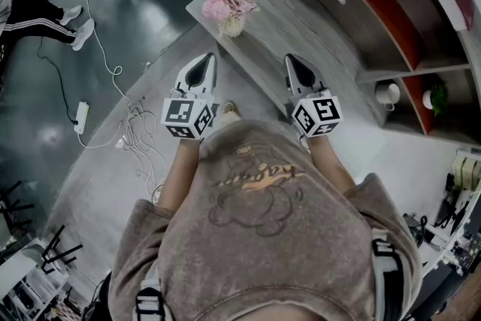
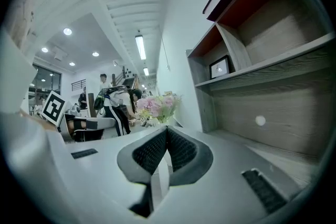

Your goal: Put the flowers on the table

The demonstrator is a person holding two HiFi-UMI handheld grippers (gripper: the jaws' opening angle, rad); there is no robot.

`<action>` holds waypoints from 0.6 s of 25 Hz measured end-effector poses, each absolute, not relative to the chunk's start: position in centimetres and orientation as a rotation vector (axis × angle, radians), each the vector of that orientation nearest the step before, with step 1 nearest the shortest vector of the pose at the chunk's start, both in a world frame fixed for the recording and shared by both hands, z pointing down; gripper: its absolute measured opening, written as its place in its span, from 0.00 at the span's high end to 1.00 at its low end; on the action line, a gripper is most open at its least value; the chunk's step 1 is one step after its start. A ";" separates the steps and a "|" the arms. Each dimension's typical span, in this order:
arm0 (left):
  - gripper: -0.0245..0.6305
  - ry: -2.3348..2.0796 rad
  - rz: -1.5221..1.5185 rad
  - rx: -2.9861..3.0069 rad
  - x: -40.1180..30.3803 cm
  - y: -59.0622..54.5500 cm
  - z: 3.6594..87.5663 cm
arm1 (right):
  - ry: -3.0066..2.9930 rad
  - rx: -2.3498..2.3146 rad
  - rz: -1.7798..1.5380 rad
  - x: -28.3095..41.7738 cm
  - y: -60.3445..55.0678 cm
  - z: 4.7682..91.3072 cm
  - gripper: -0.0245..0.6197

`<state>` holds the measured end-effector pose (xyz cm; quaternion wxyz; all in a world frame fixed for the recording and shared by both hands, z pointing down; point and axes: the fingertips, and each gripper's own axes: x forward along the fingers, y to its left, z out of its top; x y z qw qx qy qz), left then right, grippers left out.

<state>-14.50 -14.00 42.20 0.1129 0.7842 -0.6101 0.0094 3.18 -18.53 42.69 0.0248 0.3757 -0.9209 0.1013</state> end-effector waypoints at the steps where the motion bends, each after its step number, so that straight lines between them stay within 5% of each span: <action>1: 0.93 -1.792 0.029 2.299 -14.4 -14.0 42.3 | -2.848 1.159 0.313 3.2 -18.5 42.7 0.97; 15: 0.93 -1.825 0.007 2.250 -15.7 -14.2 42.5 | -2.835 1.147 0.312 2.7 -18.7 42.9 0.97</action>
